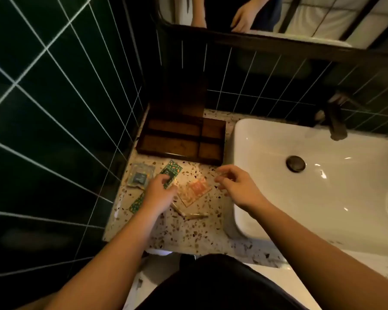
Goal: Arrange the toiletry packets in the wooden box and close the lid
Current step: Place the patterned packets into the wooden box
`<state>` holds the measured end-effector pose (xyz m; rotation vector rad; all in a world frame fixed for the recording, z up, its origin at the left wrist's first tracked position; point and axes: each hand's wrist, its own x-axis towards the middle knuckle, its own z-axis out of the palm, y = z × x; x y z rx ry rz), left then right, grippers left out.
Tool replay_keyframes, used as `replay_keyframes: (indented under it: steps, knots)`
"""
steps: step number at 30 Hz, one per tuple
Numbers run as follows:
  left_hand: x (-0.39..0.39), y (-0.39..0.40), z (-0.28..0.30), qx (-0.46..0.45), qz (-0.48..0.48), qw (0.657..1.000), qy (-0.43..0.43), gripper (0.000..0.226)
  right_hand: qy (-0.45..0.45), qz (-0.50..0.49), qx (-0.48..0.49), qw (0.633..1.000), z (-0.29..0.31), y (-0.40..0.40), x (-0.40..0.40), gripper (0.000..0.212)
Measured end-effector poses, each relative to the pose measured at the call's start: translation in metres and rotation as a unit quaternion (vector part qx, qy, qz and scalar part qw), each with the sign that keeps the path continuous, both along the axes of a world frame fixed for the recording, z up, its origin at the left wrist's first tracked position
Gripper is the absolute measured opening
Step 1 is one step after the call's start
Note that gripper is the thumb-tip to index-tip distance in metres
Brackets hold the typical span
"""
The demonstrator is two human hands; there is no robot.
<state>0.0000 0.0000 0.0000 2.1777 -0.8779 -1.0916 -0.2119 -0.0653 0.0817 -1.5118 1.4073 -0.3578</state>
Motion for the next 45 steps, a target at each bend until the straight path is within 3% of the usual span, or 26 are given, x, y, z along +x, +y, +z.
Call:
replay_keyframes:
  steps: [7, 11, 18, 22, 28, 32, 39, 45]
  knots:
    - [0.022, -0.033, -0.024, 0.088, -0.105, 0.975, -0.173, 0.065, 0.1, 0.067, 0.006, 0.993, -0.018, -0.043, 0.033, 0.05]
    - [0.025, -0.041, -0.038, 0.103, -0.16, 0.949, -0.252, 0.065, 0.184, 0.131, 0.012, 0.974, -0.04, -0.063, 0.05, 0.065]
    - [0.03, -0.053, -0.042, 0.123, -0.153, 0.95, -0.241, 0.05, 0.32, 0.228, 0.027, 0.919, -0.066, -0.077, 0.068, 0.078]
    - [0.037, -0.049, -0.043, 0.091, -0.175, 0.955, -0.22, 0.031, 0.333, 0.241, 0.027, 0.911, -0.07, -0.076, 0.069, 0.08]
    - [0.031, -0.047, -0.017, 0.064, -0.215, 0.955, -0.195, 0.049, 0.329, 0.24, 0.033, 0.913, -0.073, -0.078, 0.069, 0.079]
    - [0.03, -0.058, 0.008, -0.009, -0.217, 0.959, -0.183, 0.047, 0.317, 0.238, 0.039, 0.917, -0.074, -0.077, 0.067, 0.08]
    - [0.034, -0.125, 0.038, -0.03, -0.253, 0.919, -0.301, 0.051, 0.312, 0.235, 0.039, 0.92, -0.076, -0.077, 0.068, 0.079]
    - [0.039, -0.173, 0.029, 0.025, -0.316, 0.893, -0.321, 0.05, 0.322, 0.242, 0.025, 0.915, -0.081, -0.074, 0.067, 0.082]
